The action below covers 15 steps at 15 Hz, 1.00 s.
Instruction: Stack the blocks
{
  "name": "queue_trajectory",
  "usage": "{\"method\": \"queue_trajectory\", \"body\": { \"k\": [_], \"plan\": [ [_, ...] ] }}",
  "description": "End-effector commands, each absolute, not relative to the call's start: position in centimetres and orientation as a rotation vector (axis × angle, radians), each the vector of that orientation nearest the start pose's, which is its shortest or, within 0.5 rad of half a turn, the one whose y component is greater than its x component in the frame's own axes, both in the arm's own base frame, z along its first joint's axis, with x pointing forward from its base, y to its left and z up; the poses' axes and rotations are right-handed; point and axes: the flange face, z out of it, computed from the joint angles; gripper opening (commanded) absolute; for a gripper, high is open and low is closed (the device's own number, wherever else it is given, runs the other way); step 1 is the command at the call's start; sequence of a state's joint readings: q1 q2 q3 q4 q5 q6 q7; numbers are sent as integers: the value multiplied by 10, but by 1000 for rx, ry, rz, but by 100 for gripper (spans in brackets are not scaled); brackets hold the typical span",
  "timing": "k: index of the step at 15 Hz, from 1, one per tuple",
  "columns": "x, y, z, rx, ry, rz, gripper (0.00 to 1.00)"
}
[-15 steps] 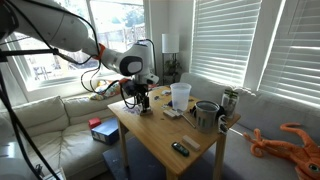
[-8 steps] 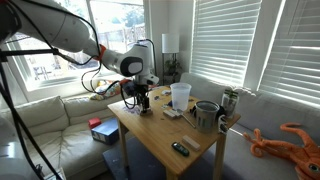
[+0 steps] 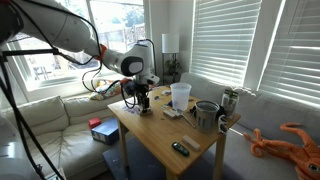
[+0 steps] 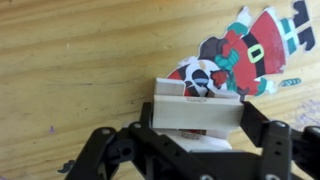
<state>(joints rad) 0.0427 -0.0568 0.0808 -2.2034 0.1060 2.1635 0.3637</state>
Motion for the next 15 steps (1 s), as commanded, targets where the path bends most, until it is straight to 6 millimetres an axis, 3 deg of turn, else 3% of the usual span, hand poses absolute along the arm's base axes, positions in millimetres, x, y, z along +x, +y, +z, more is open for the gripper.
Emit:
{"method": "queue_trajectory", "body": {
  "k": [1, 9, 15],
  "plan": [
    [520, 73, 412, -3035, 481, 11, 61],
    [508, 63, 446, -3042, 546, -61, 61],
    [516, 50, 451, -3020, 626, -98, 61]
  ]
}}
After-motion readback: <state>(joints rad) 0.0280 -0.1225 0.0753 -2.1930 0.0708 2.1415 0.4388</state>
